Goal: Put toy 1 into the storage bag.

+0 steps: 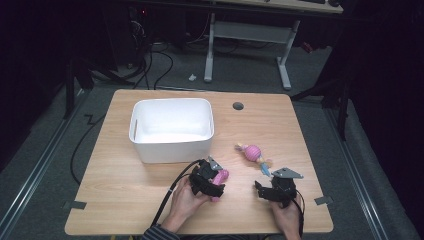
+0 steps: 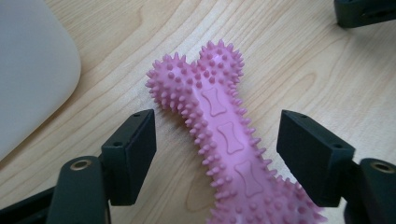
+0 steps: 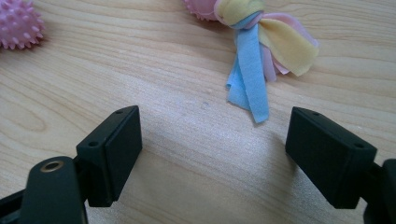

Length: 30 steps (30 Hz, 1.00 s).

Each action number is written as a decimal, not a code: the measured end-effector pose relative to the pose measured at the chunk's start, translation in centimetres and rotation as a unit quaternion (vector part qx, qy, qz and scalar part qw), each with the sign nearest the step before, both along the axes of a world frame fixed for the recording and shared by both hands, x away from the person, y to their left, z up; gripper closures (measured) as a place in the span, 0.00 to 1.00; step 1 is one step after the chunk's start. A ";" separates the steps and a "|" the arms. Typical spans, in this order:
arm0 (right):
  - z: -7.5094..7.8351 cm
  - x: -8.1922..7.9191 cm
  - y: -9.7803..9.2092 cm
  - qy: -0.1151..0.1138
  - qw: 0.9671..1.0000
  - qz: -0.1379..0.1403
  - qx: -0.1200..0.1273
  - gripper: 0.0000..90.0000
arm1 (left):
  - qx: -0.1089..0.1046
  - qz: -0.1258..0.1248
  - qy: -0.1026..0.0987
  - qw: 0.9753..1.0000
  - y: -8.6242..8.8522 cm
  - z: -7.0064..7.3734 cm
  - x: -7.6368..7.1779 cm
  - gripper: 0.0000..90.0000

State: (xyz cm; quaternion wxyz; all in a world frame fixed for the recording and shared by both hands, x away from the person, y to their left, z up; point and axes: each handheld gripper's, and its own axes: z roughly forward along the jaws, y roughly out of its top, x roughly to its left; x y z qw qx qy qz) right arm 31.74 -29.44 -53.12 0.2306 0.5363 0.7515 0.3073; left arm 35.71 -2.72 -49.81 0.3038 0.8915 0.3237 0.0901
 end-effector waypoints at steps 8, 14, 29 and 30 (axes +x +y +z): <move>0.0 0.0 0.0 0.000 1.000 0.001 0.000 0.21 | 0.016 0.009 0.000 1.000 -0.7 -1.1 0.1 0.38; 0.0 0.0 0.0 0.000 1.000 0.001 0.000 0.21 | 0.010 0.008 0.003 1.000 -0.8 -1.2 0.0 0.45; 0.0 0.0 0.0 -0.001 1.000 0.004 -0.001 0.21 | 0.011 0.013 -0.002 1.000 -0.7 -1.0 0.0 0.58; 0.0 0.0 0.0 -0.001 1.000 0.004 -0.001 0.21 | 0.011 0.013 -0.002 1.000 -0.7 -1.0 0.0 0.60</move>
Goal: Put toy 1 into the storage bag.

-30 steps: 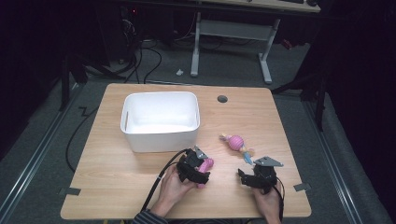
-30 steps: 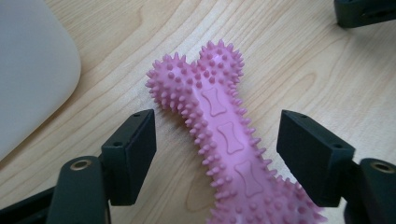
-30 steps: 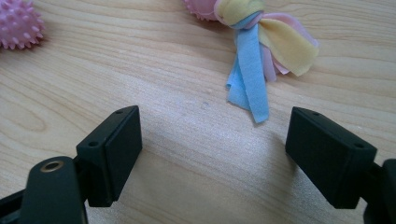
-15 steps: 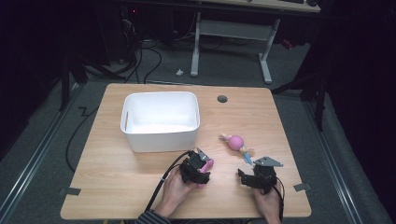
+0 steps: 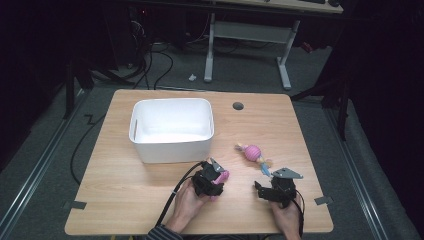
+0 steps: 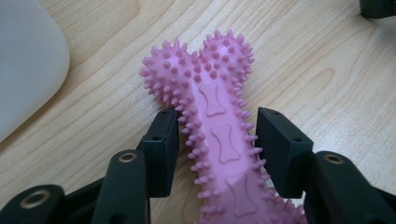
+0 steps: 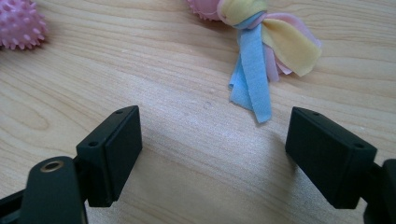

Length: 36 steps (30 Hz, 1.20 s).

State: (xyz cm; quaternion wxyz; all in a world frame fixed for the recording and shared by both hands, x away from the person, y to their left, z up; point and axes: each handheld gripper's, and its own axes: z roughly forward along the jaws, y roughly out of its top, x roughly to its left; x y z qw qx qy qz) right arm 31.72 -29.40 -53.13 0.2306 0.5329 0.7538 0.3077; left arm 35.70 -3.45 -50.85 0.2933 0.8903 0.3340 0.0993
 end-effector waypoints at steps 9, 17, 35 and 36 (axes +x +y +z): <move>0.0 0.0 0.0 0.000 1.000 0.000 0.000 0.21 | 0.003 0.000 -0.007 1.000 0.2 0.0 0.0 0.64; 0.0 0.0 0.0 0.000 1.000 0.000 0.000 0.21 | 0.001 -0.009 -0.020 1.000 0.7 0.6 -0.1 0.66; 0.0 0.0 0.0 0.000 1.000 0.002 0.000 0.21 | -0.040 -0.041 -0.009 0.998 3.5 3.6 -0.3 0.66; 0.0 0.0 0.0 0.000 1.000 0.002 0.000 0.21 | -0.040 -0.041 -0.009 0.998 3.5 3.6 -0.3 0.66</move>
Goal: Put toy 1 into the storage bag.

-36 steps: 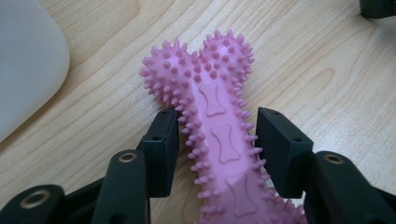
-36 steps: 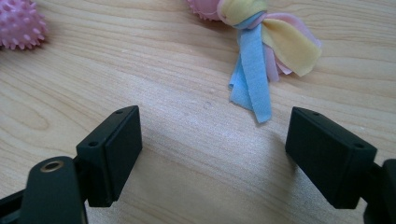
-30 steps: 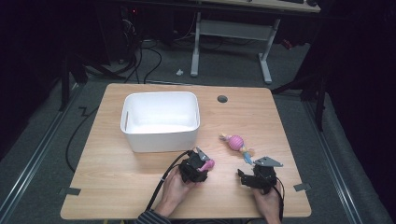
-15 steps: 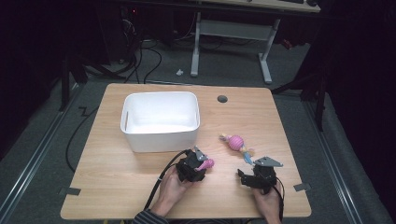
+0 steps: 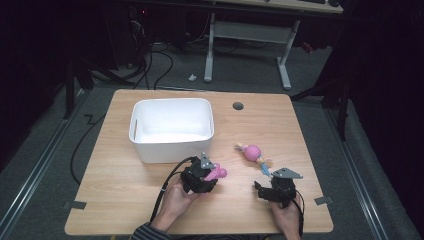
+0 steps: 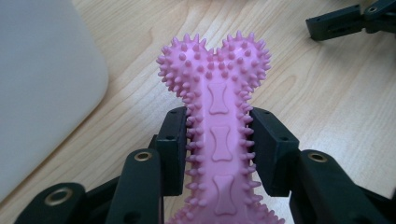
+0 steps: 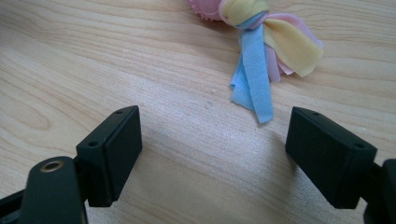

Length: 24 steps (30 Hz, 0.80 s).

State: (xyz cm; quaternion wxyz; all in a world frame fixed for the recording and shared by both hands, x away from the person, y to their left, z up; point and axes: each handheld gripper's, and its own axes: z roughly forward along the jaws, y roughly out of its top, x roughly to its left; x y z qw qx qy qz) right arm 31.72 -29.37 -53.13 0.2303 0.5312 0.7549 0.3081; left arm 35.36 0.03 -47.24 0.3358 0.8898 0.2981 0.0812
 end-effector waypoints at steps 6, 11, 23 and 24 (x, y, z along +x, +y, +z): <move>0.0 0.0 0.0 0.000 1.000 0.000 0.000 0.21 | -0.033 -0.004 0.012 0.999 1.6 1.6 0.2 0.66; 0.0 0.0 0.0 0.000 1.000 0.000 0.000 0.21 | -0.040 0.001 0.005 0.999 3.0 2.9 0.2 0.66; 0.0 0.0 0.0 0.000 1.000 0.001 0.000 0.21 | -0.052 0.018 -0.016 0.998 6.1 6.4 0.7 0.66; 0.0 0.0 0.0 0.000 1.000 0.001 0.000 0.21 | -0.056 0.020 -0.018 0.998 6.5 6.8 0.8 0.66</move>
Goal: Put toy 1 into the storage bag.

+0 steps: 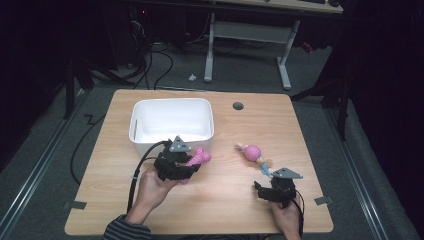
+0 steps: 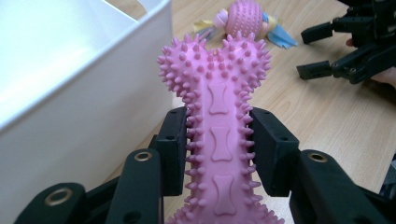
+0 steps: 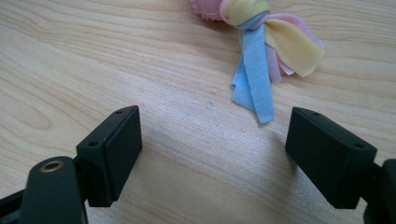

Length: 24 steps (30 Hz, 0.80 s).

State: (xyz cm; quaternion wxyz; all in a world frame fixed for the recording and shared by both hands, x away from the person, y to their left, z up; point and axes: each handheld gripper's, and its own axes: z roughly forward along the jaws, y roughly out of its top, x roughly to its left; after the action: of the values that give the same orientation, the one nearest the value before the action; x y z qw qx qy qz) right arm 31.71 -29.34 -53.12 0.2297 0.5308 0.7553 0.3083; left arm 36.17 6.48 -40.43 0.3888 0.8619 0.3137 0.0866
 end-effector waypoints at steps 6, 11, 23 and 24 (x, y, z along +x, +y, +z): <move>0.0 0.0 0.0 0.000 1.000 0.000 0.001 0.21 | -0.005 0.001 -0.005 1.000 0.9 1.1 0.5 0.66; 0.0 0.0 0.0 0.000 1.000 0.000 0.001 0.21 | -0.009 0.005 -0.004 1.000 1.5 2.3 1.3 0.66; 0.0 0.0 0.0 0.001 1.000 0.000 0.001 0.21 | -0.004 0.023 -0.020 1.000 2.7 4.6 2.8 0.65; 0.0 0.0 0.0 0.000 1.000 0.000 0.001 0.21 | -0.004 0.026 -0.022 0.999 2.7 4.8 3.0 0.65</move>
State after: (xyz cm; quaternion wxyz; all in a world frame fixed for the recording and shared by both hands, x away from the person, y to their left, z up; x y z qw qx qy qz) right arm 31.71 -29.34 -53.12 0.2291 0.5308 0.7553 0.3086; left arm 39.18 9.21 -35.64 0.3963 0.8498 0.3282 0.1143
